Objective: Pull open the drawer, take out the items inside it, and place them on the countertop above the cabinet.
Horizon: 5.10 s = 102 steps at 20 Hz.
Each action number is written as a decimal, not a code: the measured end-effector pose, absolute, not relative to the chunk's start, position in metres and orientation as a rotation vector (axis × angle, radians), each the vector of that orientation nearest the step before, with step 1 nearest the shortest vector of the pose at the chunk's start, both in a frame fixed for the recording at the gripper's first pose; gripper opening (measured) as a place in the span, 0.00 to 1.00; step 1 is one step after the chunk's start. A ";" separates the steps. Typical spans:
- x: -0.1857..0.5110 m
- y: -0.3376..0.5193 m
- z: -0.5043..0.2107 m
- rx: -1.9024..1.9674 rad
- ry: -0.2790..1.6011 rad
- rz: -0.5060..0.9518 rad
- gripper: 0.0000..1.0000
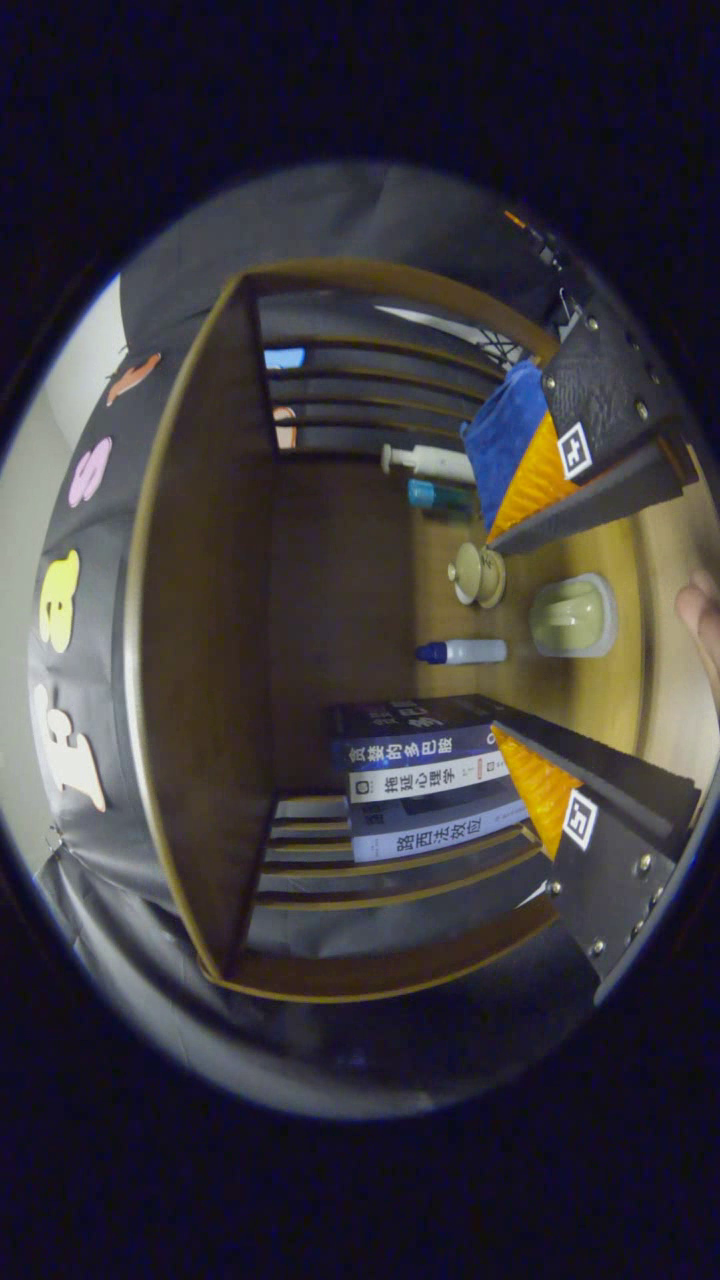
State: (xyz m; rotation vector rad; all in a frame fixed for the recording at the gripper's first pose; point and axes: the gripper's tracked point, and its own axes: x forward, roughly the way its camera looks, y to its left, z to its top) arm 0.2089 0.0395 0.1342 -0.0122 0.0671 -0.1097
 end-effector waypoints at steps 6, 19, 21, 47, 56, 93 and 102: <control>0.138 0.038 0.133 -0.045 0.043 -0.135 0.97; 0.036 0.028 0.049 -0.137 0.092 -0.150 0.97; 0.029 0.031 0.026 -0.123 0.092 -0.131 0.97; 0.015 -0.003 -0.130 0.008 0.157 -0.154 0.97; 0.049 0.017 -0.132 -0.044 0.160 -0.099 0.98; 0.208 0.004 -0.137 0.047 0.176 -0.066 1.00; 0.199 0.031 -0.226 -0.062 0.434 -0.011 1.00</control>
